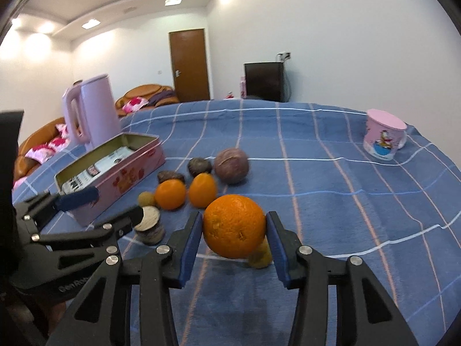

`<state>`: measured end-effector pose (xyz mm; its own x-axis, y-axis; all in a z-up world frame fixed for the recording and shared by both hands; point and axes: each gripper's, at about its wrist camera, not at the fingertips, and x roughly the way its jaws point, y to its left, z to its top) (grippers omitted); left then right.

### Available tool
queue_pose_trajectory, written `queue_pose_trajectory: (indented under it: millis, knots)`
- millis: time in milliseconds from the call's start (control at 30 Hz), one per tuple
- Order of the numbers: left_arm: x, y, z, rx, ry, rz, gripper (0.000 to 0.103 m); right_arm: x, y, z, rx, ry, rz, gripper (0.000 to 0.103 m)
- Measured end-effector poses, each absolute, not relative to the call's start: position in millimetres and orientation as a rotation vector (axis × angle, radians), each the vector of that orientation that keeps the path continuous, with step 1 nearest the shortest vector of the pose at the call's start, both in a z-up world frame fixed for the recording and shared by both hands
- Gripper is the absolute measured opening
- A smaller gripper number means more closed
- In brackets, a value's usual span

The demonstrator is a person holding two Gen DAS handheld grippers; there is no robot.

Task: Organize fruits
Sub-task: 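Grasp the large orange with the right tool while the left tool grasps the white-topped jar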

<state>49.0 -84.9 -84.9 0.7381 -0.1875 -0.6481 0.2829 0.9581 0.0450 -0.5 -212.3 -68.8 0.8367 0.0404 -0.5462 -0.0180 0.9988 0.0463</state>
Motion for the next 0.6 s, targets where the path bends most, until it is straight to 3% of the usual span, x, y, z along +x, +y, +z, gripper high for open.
queue_pose_trajectory:
  millis: [600]
  knots:
    - [51.8, -92.7, -88.6, 0.140, 0.748, -0.375, 0.060, -1.1, -214.9, -68.7, 0.047, 0.580, 0.037, 0.047]
